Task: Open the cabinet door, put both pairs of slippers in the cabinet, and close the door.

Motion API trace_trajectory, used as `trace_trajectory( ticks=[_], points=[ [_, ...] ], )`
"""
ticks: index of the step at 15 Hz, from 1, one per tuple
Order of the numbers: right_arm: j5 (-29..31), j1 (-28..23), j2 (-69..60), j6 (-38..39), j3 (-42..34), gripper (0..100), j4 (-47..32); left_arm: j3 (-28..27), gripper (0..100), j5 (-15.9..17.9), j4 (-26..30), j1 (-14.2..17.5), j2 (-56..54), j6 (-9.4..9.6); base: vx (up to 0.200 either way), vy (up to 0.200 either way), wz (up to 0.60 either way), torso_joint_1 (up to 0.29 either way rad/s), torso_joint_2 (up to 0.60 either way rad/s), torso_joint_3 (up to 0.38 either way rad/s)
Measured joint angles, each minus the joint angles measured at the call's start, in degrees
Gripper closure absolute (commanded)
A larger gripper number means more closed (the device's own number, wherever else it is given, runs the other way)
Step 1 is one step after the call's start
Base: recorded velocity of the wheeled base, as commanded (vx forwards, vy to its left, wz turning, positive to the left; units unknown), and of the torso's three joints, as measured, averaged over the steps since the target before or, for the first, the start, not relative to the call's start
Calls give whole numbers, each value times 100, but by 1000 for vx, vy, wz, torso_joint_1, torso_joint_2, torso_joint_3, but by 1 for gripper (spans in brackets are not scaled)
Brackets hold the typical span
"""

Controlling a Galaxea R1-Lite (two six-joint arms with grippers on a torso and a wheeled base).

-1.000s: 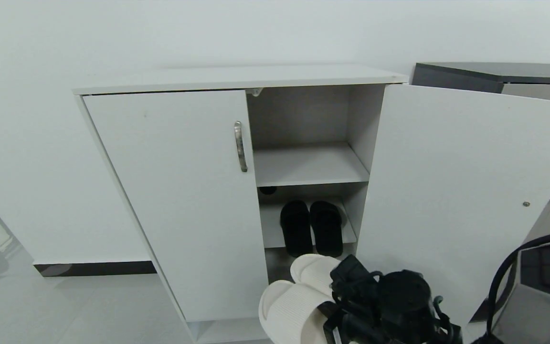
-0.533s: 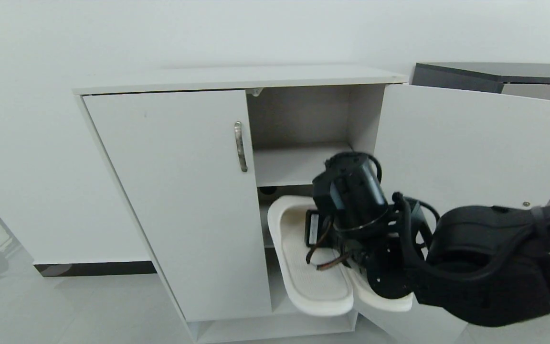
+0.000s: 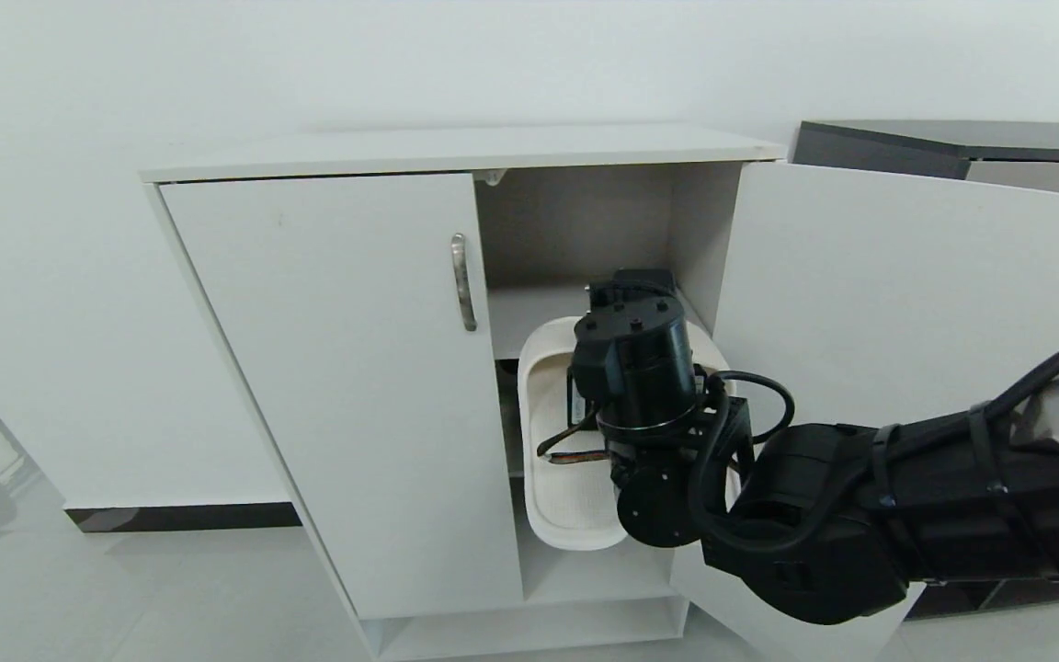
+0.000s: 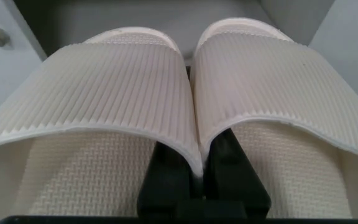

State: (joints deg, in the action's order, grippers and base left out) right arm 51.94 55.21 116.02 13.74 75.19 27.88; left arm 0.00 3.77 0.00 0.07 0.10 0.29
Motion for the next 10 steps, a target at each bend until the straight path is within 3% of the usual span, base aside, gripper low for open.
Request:
trace_trajectory(
  ticks=[10],
  points=[
    [-194,-249,221,-24,207,100,30,0,100,-95,0,-5,0,-29,200,0,0,0,4,4]
  ],
)
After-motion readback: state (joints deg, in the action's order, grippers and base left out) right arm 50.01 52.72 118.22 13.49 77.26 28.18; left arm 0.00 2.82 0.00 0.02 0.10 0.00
